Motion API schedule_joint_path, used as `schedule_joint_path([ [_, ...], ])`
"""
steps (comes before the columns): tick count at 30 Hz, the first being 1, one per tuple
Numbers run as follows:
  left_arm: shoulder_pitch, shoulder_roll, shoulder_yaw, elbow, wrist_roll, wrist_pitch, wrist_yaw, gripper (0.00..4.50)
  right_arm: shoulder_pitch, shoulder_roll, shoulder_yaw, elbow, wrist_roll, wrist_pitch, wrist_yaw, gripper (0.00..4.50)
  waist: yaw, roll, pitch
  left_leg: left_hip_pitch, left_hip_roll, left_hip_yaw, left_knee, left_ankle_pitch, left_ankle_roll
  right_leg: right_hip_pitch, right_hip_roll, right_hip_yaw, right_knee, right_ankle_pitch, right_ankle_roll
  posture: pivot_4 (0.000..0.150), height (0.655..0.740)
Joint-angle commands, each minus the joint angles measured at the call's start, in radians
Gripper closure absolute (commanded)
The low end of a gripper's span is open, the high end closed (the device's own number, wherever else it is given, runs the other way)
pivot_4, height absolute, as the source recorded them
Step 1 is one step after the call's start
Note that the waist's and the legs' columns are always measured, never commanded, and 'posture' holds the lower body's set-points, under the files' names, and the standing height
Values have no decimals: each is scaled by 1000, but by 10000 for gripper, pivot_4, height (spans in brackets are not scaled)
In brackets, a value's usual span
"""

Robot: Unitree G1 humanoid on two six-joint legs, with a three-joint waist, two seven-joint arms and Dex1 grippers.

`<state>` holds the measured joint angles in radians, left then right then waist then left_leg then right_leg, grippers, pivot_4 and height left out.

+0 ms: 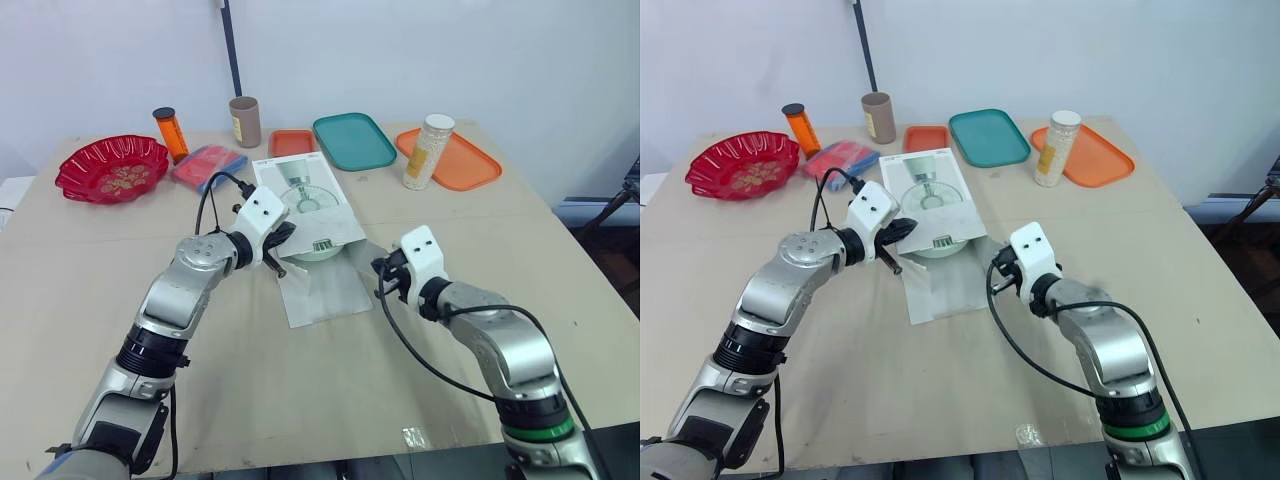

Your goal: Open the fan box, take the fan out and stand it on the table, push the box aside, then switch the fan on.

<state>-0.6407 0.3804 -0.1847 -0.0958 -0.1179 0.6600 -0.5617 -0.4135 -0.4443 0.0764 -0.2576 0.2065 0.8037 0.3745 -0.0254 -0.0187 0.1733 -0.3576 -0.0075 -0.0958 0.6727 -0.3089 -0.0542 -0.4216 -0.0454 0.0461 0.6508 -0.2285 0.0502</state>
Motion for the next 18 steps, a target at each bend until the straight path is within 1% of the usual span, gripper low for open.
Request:
schedule_joint_path([
  [1, 11, 10, 7, -19, 3, 6, -2, 45000, -46, -5, 6, 65, -36, -97, 17, 44405, 0, 0, 0, 0, 0, 0, 0, 0, 0, 0, 0, 0, 0, 0, 0, 1500, 7400],
  [9, 17, 20, 10, -31, 2, 14, -1, 45000, -140, 27, 32, 271, -81, -255, 65, 44405, -2, 0, 0, 0, 0, 1, 0, 0, 0, 0, 0, 0, 0, 0, 0, 1500, 7400],
  [18, 24, 22, 10, -38, 1, 19, 4, 45000, -174, 87, 50, 307, -77, -301, 121, 44405, -10, 0, 0, 0, 0, 0, 0, 0, 0, 0, 0, 0, 0, 0, 0, 1500, 7400],
])
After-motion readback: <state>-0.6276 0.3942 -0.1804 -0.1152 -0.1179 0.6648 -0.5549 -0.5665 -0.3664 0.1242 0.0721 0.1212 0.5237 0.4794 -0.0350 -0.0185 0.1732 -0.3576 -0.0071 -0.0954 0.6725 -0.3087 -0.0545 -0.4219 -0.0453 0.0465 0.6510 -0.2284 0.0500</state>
